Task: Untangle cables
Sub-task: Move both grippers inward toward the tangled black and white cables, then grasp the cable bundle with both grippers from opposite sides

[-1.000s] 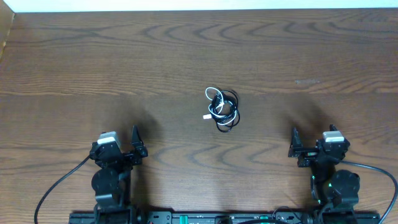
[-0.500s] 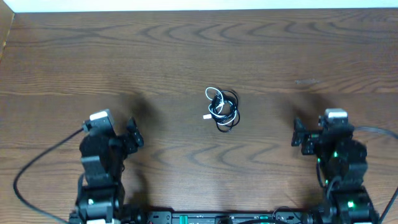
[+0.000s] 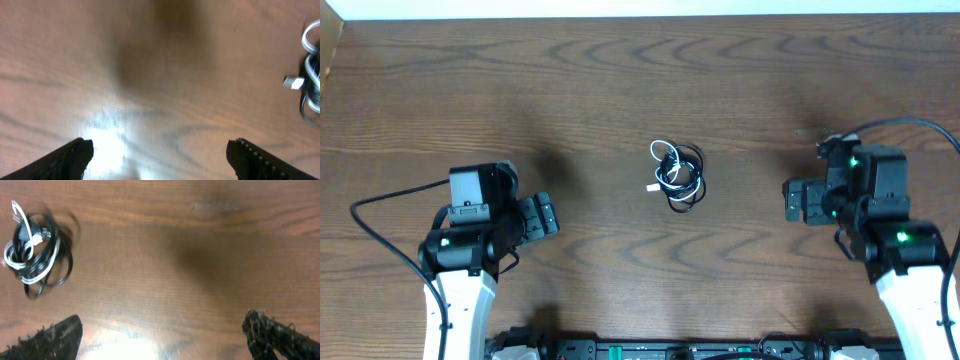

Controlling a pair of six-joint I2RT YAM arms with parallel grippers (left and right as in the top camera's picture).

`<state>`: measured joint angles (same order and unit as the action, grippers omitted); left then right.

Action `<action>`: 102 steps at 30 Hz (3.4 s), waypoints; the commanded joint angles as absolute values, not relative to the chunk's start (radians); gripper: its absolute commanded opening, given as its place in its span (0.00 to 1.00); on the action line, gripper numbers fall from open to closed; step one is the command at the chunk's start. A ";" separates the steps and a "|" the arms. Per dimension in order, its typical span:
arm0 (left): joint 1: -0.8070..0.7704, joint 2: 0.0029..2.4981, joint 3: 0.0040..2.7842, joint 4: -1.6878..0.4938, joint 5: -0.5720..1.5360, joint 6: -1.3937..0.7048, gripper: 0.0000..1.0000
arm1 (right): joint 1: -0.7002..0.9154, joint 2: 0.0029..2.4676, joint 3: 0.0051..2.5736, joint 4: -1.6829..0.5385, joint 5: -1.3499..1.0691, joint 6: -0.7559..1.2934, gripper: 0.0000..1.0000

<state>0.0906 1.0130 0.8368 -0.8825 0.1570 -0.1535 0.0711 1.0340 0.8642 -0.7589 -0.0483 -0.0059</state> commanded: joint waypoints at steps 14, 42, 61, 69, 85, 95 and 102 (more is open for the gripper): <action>0.092 1.018 0.865 -0.807 0.405 -0.155 0.98 | 0.081 1.070 0.920 -0.513 -0.297 0.113 0.99; -0.236 1.273 0.952 -0.657 0.319 -0.216 0.98 | 0.475 1.721 0.920 -0.184 -0.059 0.591 0.51; -0.265 1.392 0.952 -0.624 0.348 -0.220 0.98 | 0.564 1.786 0.920 -0.164 -0.266 0.567 0.01; -0.266 1.487 0.952 -0.588 0.416 -0.223 0.63 | 0.571 1.772 0.922 -0.153 -0.348 0.567 0.01; -0.339 1.630 0.952 -0.424 0.426 -0.250 0.57 | 0.571 1.771 0.922 -0.116 -0.441 0.568 0.01; -0.353 1.720 0.952 -0.334 0.392 -0.376 0.45 | 0.571 1.771 0.922 -0.119 -0.456 0.571 0.01; -0.341 1.684 0.952 -0.292 0.391 -0.376 0.21 | 0.571 1.771 0.922 -0.133 -0.455 0.571 0.01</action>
